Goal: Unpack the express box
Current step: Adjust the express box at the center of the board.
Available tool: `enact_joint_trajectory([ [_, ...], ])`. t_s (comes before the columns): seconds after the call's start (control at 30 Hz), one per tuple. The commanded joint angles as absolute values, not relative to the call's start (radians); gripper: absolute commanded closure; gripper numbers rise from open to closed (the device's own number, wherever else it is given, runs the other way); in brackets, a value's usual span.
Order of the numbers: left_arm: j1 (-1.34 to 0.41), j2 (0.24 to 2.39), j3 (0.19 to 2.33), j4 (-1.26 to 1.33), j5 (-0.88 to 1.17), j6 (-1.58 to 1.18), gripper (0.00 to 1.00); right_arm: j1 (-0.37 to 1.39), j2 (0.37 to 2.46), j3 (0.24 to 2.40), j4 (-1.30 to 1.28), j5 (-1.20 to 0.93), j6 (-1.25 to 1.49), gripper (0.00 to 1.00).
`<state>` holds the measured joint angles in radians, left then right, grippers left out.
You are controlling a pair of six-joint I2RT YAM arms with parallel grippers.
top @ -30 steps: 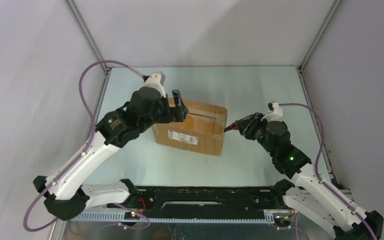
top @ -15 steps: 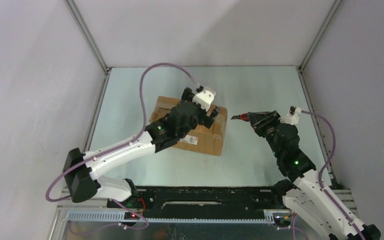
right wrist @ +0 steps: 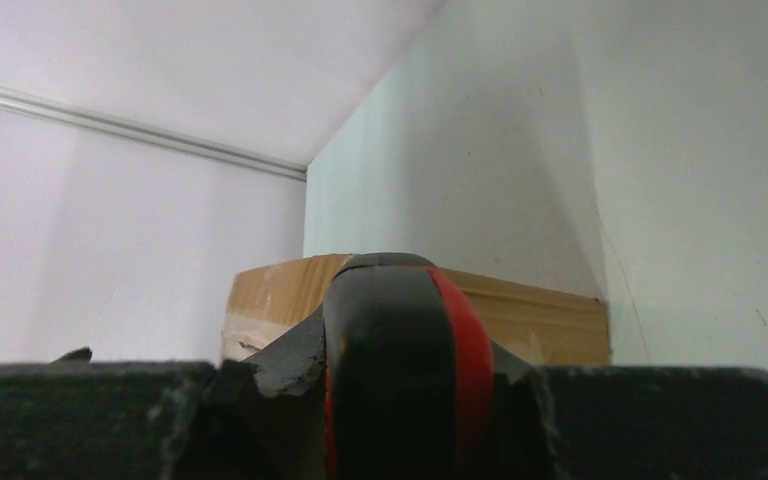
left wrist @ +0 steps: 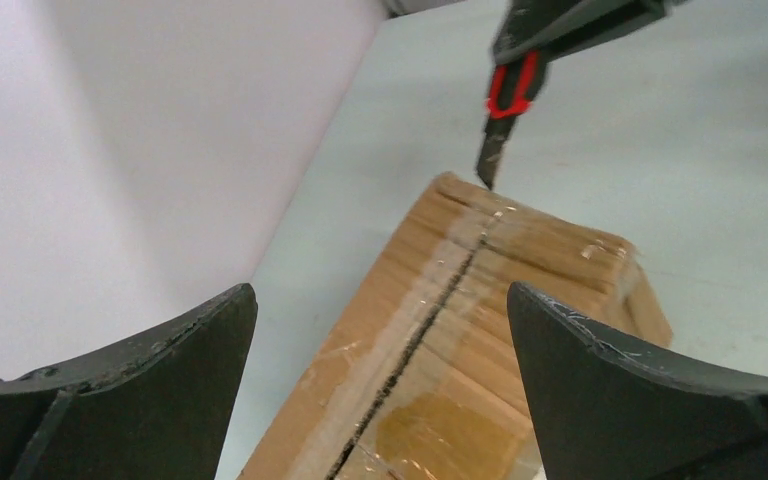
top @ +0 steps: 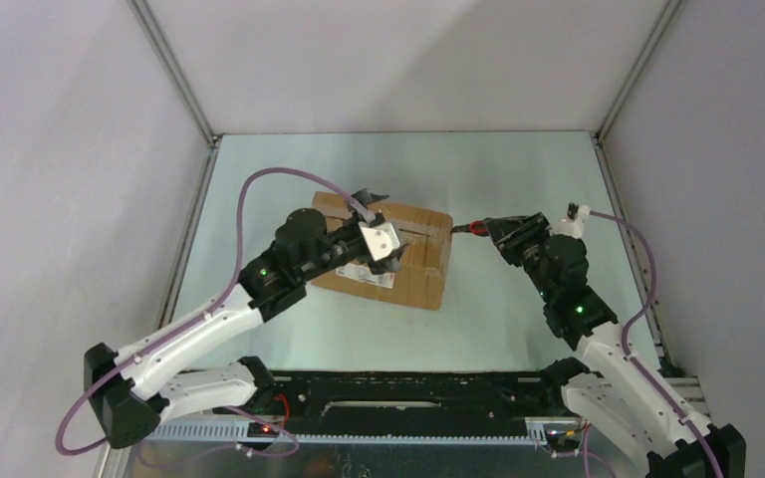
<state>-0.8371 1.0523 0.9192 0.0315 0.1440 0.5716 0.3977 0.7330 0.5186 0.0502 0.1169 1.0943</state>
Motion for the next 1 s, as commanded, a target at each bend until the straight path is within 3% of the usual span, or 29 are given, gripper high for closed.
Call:
enact_joint_trajectory([
  [0.0,-0.859,1.038,0.938,-0.117,0.285,0.704,0.00,0.417,0.768,0.529,0.172,0.083,1.112,1.00],
  [0.37,-0.923,1.126,0.886,-0.065,0.104,0.894,0.00,0.430,0.840,0.529,0.297,0.056,1.066,1.00],
  [0.73,-0.945,1.216,0.909,-0.123,0.093,0.929,0.00,0.406,0.893,0.529,0.366,-0.027,1.059,1.00],
  [0.97,-0.945,1.242,0.796,0.130,0.005,0.939,0.00,0.423,0.848,0.479,0.380,0.049,1.093,1.00],
])
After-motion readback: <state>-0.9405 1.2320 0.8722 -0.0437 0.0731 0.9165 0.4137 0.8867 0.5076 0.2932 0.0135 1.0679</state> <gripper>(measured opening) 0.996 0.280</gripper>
